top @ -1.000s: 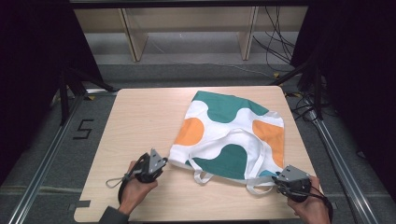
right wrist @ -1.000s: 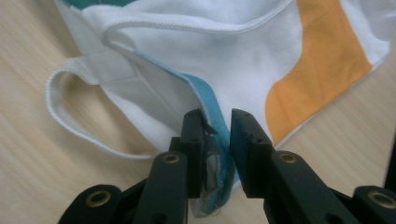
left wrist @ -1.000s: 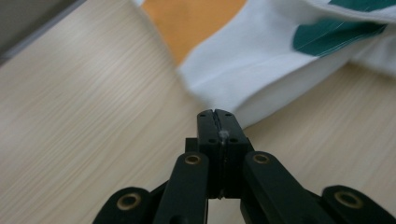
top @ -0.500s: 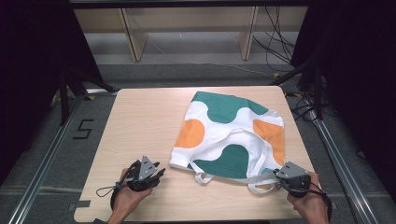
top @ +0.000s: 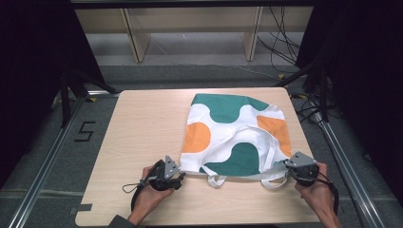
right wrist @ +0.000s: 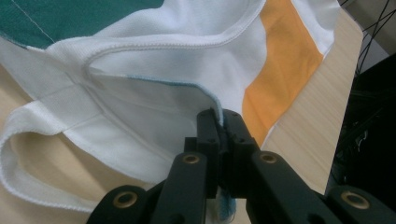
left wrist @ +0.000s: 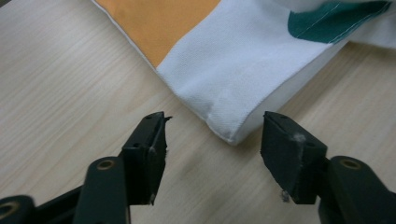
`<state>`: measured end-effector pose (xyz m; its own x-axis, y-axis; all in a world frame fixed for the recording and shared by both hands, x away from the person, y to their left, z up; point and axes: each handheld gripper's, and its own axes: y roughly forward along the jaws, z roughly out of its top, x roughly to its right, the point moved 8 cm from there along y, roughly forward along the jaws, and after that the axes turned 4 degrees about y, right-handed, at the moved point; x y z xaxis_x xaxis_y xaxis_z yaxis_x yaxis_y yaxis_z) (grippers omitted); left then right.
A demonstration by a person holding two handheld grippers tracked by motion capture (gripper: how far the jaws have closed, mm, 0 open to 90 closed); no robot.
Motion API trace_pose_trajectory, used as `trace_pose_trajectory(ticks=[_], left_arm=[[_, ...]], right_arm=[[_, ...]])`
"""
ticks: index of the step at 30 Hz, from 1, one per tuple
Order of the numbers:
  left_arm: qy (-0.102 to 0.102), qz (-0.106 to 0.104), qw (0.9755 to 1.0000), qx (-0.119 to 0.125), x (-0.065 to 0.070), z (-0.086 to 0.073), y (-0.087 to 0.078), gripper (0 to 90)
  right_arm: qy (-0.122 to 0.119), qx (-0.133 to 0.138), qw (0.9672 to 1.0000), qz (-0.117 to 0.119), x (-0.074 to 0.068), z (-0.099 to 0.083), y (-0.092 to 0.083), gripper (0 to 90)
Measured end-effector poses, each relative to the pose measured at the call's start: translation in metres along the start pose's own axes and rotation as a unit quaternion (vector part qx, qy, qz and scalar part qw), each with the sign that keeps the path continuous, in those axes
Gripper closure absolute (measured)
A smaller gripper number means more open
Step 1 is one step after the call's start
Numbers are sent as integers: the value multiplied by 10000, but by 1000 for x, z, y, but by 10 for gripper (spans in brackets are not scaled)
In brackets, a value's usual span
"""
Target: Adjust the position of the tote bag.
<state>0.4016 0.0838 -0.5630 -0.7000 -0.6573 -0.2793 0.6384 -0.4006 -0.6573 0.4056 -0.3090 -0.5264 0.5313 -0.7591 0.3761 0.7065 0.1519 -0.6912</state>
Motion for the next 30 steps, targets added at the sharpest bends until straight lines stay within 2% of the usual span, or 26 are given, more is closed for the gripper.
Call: trace_pose_trajectory(ticks=[3,5,6,7,9,10,11,12,13,14,15,17,20,21,22,24,25,26,27,28,29,30], left_arm=[[122,86,9999,-49,1,5,6,397],[43,124,9999,36,0,8,10,401],[126,156,9998,22,-2,10,11,405],[76,144,9998,70,-2,12,13,433],[203,98,9996,166,-3,19,20,481],[203,98,9996,166,-3,19,20,531],[334,39,9991,255,-3,23,25,626],[532,55,9984,157,-4,24,26,716],[726,84,9972,166,-3,25,28,770],[726,84,9972,166,-3,25,28,796],[1049,9,9943,168,-4,25,25,804],[1059,-16,9942,185,-7,23,20,805],[1071,7,9941,153,-6,21,14,806],[1017,-25,9947,168,-4,16,6,806],[1058,-43,9943,122,-3,11,2,806],[988,-85,9950,102,-2,3,-7,804],[923,-74,9957,93,-2,-1,-11,802],[879,-107,9960,67,-2,-6,-17,802],[814,-87,9966,79,-2,-9,-22,801],[814,-87,9966,79,-2,-9,-22,800],[747,-49,9972,86,-5,-15,-32,799],[751,-15,9972,62,-7,-18,-36,797]], right_arm=[[-10,10,10000,-43,4,2,4,873],[-6,-7,10000,-42,5,2,5,873],[-21,14,10000,-55,7,3,7,873],[1,10,10000,-59,9,3,9,871],[16,15,10000,-55,10,3,10,869],[12,39,10000,-47,11,4,11,866],[51,48,10000,-32,11,4,11,861],[57,58,10000,-12,12,3,12,855],[88,63,9999,18,11,3,12,847],[74,54,10000,12,12,2,13,840],[54,35,10000,6,12,1,13,836],[18,54,10000,-18,11,1,13,832],[-25,85,9999,98,7,3,14,828],[11,112,9998,146,4,4,14,829],[47,121,9997,197,1,6,14,829],[-66,148,9995,289,-5,8,13,829],[-12,134,9993,360,-10,9,12,829],[-155,223,9987,433,-12,12,13,828],[-179,271,9983,484,-16,14,12,828],[-179,271,9983,484,-16,14,12,828],[-154,283,9975,629,-25,16,9,827],[-156,299,9972,674,-30,17,6,827]])
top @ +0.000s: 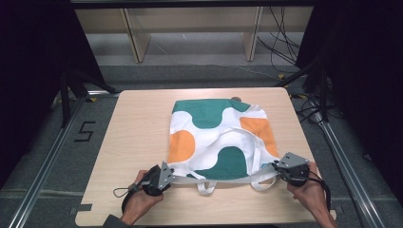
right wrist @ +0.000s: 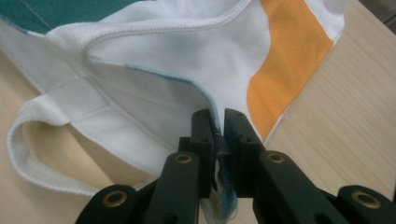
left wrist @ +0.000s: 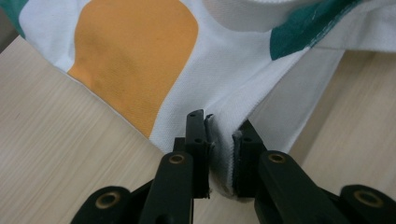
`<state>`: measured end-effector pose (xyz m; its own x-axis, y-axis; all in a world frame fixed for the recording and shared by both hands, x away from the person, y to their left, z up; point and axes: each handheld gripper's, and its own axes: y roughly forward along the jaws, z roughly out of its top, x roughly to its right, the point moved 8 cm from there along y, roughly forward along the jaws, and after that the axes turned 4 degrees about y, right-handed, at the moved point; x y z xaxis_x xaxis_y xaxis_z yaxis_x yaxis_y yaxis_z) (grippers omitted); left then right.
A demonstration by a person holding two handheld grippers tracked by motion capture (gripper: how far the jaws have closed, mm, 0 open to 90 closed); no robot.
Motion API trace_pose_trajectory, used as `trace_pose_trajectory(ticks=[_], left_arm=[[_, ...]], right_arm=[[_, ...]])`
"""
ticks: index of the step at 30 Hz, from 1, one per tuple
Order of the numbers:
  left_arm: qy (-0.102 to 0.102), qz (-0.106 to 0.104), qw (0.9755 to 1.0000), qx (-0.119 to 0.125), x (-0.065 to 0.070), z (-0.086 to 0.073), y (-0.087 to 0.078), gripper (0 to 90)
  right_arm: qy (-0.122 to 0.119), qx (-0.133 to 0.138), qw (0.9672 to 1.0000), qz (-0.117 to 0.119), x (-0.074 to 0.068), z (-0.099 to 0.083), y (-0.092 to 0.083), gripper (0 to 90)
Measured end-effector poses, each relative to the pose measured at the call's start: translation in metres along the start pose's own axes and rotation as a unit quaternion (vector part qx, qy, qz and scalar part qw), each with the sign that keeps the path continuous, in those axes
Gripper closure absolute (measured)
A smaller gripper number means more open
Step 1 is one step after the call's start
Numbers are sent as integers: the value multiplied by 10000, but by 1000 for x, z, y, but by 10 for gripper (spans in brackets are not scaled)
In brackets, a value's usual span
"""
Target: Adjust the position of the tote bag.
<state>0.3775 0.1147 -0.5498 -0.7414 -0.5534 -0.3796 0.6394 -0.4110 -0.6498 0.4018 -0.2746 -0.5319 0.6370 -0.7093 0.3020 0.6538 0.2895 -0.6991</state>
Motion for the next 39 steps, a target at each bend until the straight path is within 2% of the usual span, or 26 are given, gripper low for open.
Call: trace_pose_trajectory(ticks=[2,3,6,7,9,10,11,13,15,18,19,20,21,22,23,24,25,26,27,28,29,34,35,38,39], left_arm=[[-126,70,9999,0,-4,-5,-5,787],[-174,104,9998,-7,-7,-6,-6,781],[-344,155,9993,-33,-12,-9,-3,754],[-389,180,9991,-46,-13,-9,-2,739],[-466,181,9987,-63,-13,-9,-1,731],[-479,204,9986,-85,-15,-9,-2,731],[-527,211,9984,-59,-16,-9,-1,732],[-599,257,9978,-73,-19,-10,-3,744],[-648,321,9974,-56,-21,-10,-4,750],[-651,339,9973,-72,-23,-12,-4,754],[-553,341,9978,-103,-25,-13,-3,753],[-695,310,9970,-107,-24,-14,-1,750],[-718,325,9968,-110,-25,-15,0,742],[-718,325,9968,-110,-25,-15,0,737],[-788,356,9962,-131,-25,-16,2,721],[-827,370,9958,-149,-25,-16,3,698],[-835,409,9954,-229,-26,-17,4,664],[-835,409,9954,-229,-26,-17,4,642],[-883,378,9949,-295,-26,-17,5,642],[-911,458,9941,-373,-27,-18,10,537],[-919,468,9939,-400,-28,-18,11,505],[-907,506,9937,-425,-33,-16,15,495],[-941,476,9933,-469,-34,-17,21,492],[-926,363,9937,-511,-31,-17,27,487],[-879,412,9939,-520,-32,-17,26,492]], right_arm=[[-56,-11,9999,113,-10,0,-3,825],[37,-69,9998,174,-16,-1,-5,822],[-147,-15,9997,174,-22,2,-4,780],[-67,-98,9998,152,-23,0,-4,756],[-128,-193,9996,136,-24,-2,1,739],[-37,-239,9996,129,-25,-4,2,736],[-163,-233,9995,102,-24,-5,2,729],[-233,-264,9993,-156,-18,-5,3,713],[-304,-297,9987,-296,-16,-7,6,702],[-326,-448,9974,-454,-15,-9,12,714],[-342,-469,9970,-502,-15,-9,15,731],[-342,-466,9972,-477,-16,-8,17,763],[-349,-482,9972,-449,-16,-7,17,807],[-349,-482,9972,-449,-16,-7,17,807],[-416,-237,9983,-347,-13,1,14,844],[-182,-170,9991,-347,-12,3,10,848],[-181,-49,9993,-325,-10,6,8,849],[-181,-49,9993,-325,-10,6,8,849],[62,87,9995,-298,-9,10,5,850],[42,208,9994,-271,-7,13,3,850],[110,234,9992,-299,-8,14,3,850],[55,231,9992,-333,-10,16,2,849],[37,236,9993,-281,-9,15,3,846],[142,218,9994,-242,-8,13,6,826],[266,156,9993,-203,-10,11,7,805]])
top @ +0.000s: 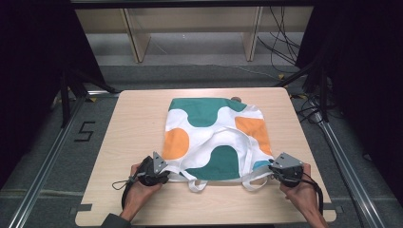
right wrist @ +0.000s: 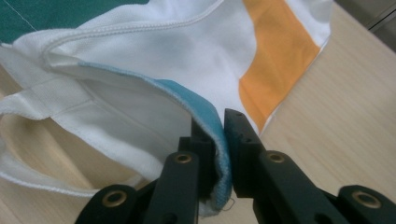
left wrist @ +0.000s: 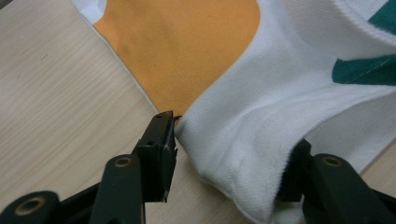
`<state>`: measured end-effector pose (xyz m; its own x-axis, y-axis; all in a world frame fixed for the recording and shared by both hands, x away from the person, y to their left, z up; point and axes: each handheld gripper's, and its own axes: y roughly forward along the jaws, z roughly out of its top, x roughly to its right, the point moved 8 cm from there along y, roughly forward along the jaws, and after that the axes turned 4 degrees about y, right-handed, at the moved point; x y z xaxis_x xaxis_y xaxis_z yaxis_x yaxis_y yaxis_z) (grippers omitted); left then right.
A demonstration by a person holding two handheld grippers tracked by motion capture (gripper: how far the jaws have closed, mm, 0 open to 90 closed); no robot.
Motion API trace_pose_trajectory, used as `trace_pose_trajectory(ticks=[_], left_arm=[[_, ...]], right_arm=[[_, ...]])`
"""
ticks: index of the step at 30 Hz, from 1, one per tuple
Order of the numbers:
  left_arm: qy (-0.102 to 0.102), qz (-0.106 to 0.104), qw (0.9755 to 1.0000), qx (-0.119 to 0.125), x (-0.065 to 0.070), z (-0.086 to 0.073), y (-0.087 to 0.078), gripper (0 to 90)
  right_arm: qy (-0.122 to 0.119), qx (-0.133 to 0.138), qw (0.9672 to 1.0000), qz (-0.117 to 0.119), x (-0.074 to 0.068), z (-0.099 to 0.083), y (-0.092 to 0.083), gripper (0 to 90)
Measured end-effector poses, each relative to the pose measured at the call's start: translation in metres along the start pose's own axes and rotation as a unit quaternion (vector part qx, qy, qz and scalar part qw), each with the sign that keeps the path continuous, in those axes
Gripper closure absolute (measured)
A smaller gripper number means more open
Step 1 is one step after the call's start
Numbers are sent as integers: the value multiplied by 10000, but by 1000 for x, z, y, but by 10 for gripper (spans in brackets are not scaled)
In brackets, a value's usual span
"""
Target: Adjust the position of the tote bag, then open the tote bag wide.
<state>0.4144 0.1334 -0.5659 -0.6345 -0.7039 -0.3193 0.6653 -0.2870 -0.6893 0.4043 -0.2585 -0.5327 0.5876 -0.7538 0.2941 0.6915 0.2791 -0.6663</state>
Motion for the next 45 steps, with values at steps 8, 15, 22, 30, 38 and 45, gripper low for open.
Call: trace_pose_trajectory(ticks=[8,15,22,30,38,45], left_arm=[[252,-62,9996,109,1,4,-1,738],[193,-33,9995,247,-3,9,-11,782],[-16,-273,9977,624,-3,17,-28,774],[-215,-326,9952,900,-9,22,-41,769],[-91,-411,9917,1215,-6,36,-58,780],[-176,-336,9893,1409,-10,49,-74,788]], right_arm=[[-326,-377,9988,1,1,-11,16,756],[-334,-287,9990,59,0,-8,12,856],[28,140,9999,45,9,-1,-2,856],[-91,479,9988,67,6,9,-19,855],[151,805,9966,13,12,20,-39,856],[394,1065,9935,15,19,32,-54,857]])
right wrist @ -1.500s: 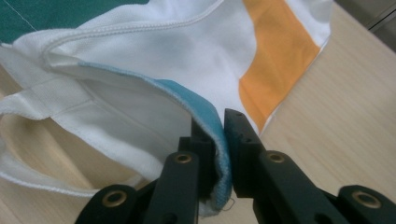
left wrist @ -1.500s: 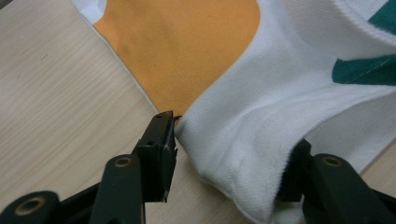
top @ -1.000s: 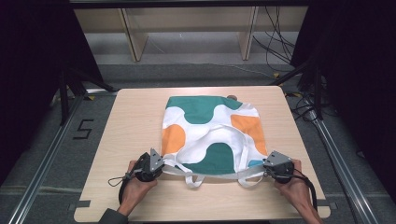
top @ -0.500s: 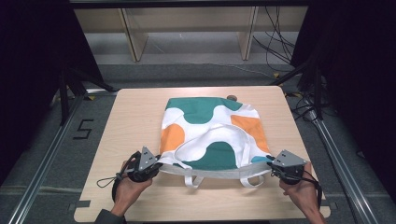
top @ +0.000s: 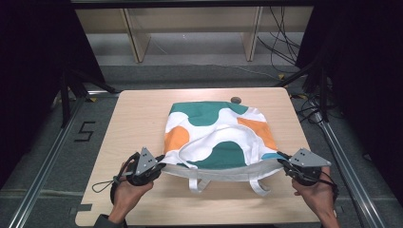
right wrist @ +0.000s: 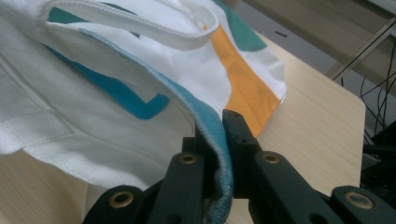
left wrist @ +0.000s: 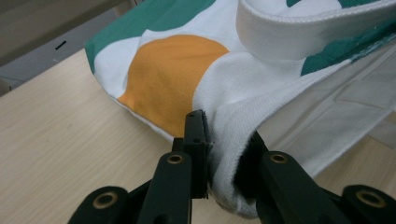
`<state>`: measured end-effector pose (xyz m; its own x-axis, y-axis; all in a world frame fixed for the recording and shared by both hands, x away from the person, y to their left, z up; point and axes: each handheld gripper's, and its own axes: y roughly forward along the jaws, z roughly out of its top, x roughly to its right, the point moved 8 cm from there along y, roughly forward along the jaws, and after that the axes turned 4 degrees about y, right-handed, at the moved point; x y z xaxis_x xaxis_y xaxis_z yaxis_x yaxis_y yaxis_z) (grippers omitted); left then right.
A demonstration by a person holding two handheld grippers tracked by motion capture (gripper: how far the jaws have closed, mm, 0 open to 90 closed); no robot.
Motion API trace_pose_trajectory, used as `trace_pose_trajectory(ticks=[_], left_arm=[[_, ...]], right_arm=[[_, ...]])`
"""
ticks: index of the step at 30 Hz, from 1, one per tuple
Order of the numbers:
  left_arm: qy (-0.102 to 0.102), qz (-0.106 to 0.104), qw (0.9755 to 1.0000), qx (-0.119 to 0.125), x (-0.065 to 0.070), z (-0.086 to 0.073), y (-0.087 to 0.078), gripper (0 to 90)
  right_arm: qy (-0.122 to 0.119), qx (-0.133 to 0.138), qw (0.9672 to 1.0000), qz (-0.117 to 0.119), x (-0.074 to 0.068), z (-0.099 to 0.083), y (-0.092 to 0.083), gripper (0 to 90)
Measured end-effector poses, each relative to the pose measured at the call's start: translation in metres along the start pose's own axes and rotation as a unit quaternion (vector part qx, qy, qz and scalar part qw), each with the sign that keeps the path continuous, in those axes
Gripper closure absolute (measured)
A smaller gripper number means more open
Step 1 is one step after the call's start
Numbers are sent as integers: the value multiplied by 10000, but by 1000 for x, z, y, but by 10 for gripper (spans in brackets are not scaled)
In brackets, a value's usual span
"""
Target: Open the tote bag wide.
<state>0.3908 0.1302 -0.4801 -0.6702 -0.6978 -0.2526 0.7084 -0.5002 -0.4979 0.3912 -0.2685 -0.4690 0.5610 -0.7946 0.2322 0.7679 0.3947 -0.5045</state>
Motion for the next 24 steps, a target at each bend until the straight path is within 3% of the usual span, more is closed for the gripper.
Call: trace_pose_trajectory(ticks=[4,8,10,14,16,20,21,24], left_arm=[[-168,71,9995,253,-9,15,-12,789],[-105,139,9987,472,-17,31,-23,794],[-91,242,9974,671,-23,47,-35,797],[-101,217,9955,913,-27,63,-43,803],[-10,320,9938,1069,-32,82,-52,807],[-48,434,9912,1250,-41,98,-57,815],[-40,486,9893,1373,-46,108,-62,816],[-4,545,9868,1527,-52,122,-70,817]], right_arm=[[-50,153,9999,20,1,15,-9,857],[-113,356,9993,22,4,31,-15,858],[-120,537,9985,-1,8,48,-22,859],[-72,738,9972,-20,15,65,-25,861],[-81,883,9961,-42,21,81,-27,862],[-70,931,9956,-5,26,96,-30,863],[-64,971,9953,0,30,104,-33,863],[-43,1061,9943,23,37,117,-37,864]])
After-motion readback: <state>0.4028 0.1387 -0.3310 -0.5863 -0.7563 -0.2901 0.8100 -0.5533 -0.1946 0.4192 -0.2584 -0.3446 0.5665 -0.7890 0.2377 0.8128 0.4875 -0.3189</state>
